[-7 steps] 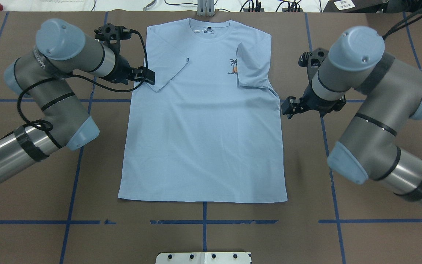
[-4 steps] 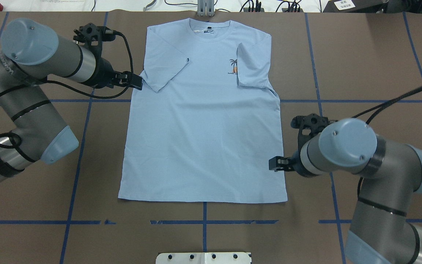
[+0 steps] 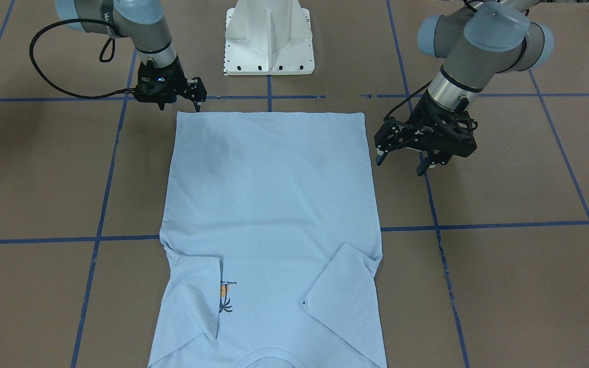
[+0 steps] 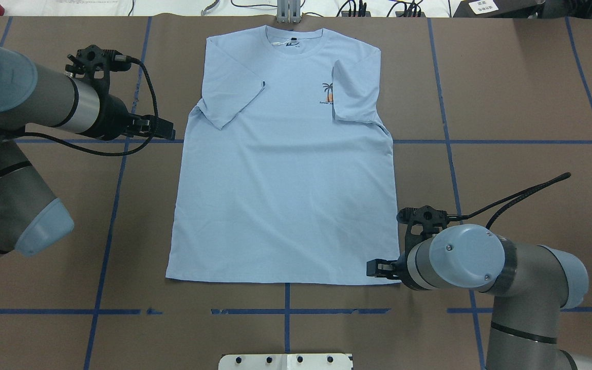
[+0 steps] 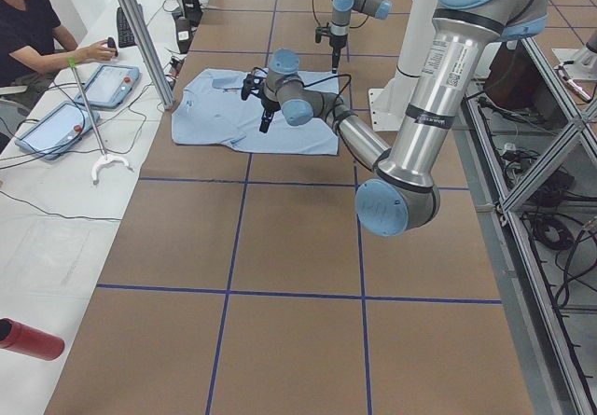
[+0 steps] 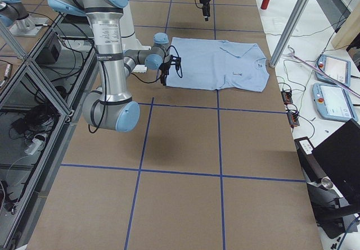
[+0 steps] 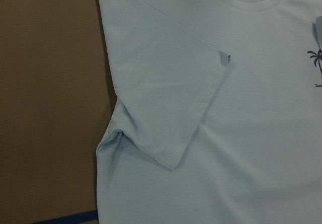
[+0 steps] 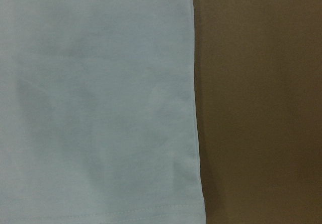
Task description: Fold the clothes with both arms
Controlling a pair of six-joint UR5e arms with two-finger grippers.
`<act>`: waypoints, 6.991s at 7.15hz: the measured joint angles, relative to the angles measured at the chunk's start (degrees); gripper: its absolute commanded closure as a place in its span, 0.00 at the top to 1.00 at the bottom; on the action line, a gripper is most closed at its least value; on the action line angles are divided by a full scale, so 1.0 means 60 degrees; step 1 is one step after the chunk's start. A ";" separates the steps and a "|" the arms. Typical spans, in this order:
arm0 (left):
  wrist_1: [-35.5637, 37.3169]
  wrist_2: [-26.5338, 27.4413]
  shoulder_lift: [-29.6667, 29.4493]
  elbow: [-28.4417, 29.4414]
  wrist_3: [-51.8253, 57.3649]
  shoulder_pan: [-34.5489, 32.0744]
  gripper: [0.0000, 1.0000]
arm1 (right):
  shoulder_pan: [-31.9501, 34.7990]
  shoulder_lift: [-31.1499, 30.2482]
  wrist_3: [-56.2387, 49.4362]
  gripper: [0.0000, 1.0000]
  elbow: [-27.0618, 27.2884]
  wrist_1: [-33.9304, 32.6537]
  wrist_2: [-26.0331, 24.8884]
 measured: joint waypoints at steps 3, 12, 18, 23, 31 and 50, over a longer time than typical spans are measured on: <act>0.0003 0.0001 0.0061 -0.0048 -0.0001 0.0011 1.00 | -0.0042 0.0220 -0.0036 0.98 -0.0351 0.0017 -0.0017; 0.0014 0.0001 0.0051 -0.0067 0.0012 -0.0001 1.00 | 0.0247 0.0404 -0.0083 0.58 -0.0642 0.0006 0.0102; 0.0039 0.0001 0.0034 -0.0053 0.0014 -0.0003 1.00 | 0.0242 0.0422 -0.0101 0.69 -0.0594 0.0003 0.0330; 0.0039 -0.0014 0.0002 -0.0054 0.0000 0.0009 1.00 | 0.0250 0.0389 -0.0117 0.76 -0.0628 -0.0074 0.0321; 0.0039 -0.0014 -0.0004 -0.0082 -0.0001 -0.0002 1.00 | 0.0226 0.0343 -0.0086 0.17 -0.0721 -0.0124 0.0475; 0.2793 0.3363 0.0604 -0.1181 -0.6939 0.5335 0.94 | 0.0722 0.0417 -0.0015 0.00 0.0339 -0.0008 -0.0134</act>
